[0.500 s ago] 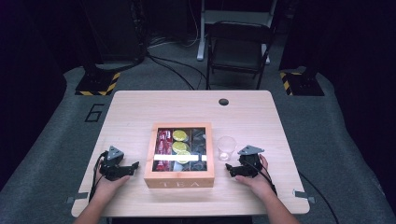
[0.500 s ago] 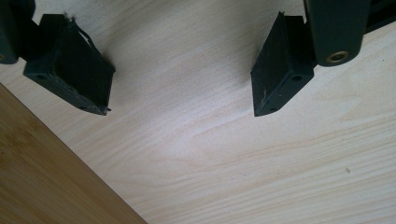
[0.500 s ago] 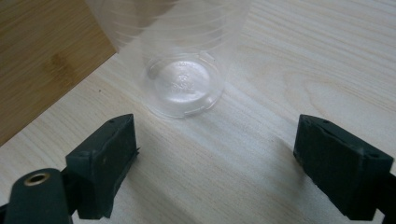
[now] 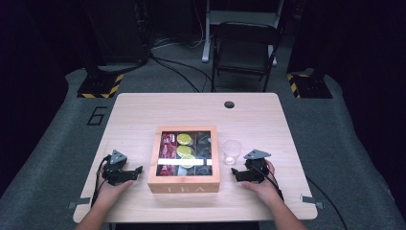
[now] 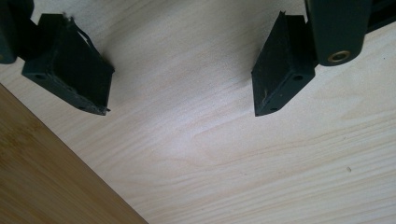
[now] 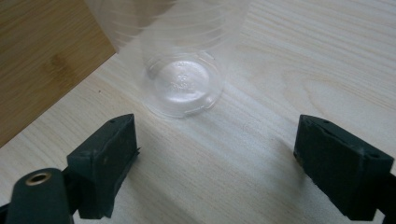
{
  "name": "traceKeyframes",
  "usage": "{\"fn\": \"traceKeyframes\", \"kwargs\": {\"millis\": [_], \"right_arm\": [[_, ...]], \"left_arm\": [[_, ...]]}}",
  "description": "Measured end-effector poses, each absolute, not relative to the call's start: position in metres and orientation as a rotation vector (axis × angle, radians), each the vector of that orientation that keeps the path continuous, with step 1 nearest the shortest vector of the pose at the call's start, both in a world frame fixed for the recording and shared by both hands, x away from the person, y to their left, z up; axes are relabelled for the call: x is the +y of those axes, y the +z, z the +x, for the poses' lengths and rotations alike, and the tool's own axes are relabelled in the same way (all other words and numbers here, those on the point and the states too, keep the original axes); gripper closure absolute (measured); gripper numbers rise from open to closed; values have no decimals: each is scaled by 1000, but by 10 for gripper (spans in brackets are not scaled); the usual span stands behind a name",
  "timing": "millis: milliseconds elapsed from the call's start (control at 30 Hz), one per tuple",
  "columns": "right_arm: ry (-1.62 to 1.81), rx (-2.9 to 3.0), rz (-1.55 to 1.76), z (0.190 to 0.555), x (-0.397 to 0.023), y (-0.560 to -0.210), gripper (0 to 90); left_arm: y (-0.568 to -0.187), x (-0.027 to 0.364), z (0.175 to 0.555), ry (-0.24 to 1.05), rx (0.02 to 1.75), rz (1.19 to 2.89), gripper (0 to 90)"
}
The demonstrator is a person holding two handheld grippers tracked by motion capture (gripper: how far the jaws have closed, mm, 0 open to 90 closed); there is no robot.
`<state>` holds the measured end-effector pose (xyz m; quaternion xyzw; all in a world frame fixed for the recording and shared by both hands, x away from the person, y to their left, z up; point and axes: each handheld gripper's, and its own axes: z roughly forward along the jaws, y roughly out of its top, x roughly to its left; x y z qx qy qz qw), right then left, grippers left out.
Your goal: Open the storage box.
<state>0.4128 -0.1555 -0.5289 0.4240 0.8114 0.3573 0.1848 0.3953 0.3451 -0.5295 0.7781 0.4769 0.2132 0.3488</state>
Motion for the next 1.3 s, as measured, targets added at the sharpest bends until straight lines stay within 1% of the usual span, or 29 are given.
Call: {"fn": "traceKeyframes", "kwargs": {"millis": [333,600,733,767,1000,1100,1300], "right_arm": [[1010,2302,1187,412,-156,-528,134],[1013,2297,1173,411,-157,-528,157],[985,2296,1183,410,-157,-525,189],[987,2274,1189,409,-158,-523,200],[1035,2217,1197,406,-165,-512,237],[1075,2260,1268,406,-168,-508,272],[1051,2255,1237,401,-167,-503,278]], "left_arm": [[-530,346,396,548,1216,2016,195],[-530,346,396,545,1218,2021,194],[-527,345,397,546,1239,2033,216],[-526,344,397,545,1246,2029,266],[-517,346,398,503,1238,1994,273],[-511,344,397,493,1242,1966,275],[-504,342,395,498,1247,1946,275]]}}
